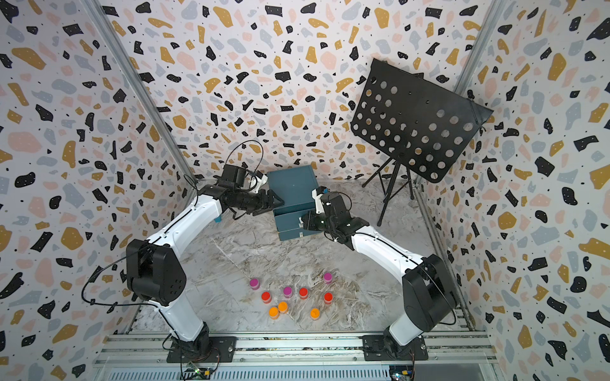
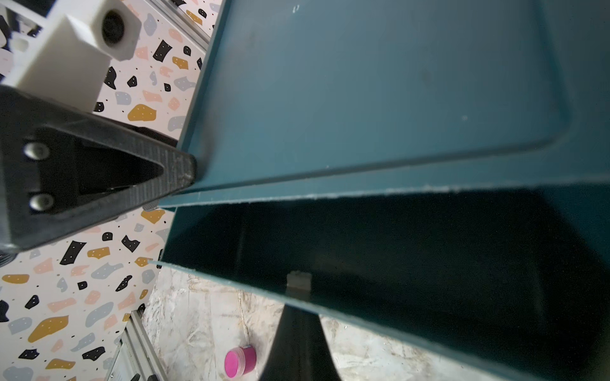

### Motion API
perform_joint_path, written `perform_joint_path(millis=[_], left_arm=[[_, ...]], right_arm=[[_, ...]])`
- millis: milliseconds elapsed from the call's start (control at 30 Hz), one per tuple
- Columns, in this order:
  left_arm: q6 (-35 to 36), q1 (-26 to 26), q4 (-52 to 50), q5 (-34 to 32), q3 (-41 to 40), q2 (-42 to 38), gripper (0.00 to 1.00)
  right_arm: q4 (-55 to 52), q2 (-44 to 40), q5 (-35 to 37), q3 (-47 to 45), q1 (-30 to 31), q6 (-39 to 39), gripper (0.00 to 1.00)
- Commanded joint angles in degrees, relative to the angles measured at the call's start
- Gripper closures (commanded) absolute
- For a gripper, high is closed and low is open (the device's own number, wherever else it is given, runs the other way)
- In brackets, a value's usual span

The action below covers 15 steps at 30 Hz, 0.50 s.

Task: Put the paint cans in the drawer according to color
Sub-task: Open the drawer in the storage box.

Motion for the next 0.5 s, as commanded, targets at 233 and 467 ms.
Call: perform_joint_path(millis=[233, 467], left_arm=[[0.9, -0.2, 1.0, -0.3, -0.6, -0.7, 0.24], [2.1, 0.3, -0.1, -0.5, 0.1, -0.9, 0.21]], right_arm=[[-5.3, -7.8, 1.2, -5.3, 2.3, -2.5, 1.00], [-6.1, -11.3, 1.5, -8.7, 2.7, -3.4, 0.91]])
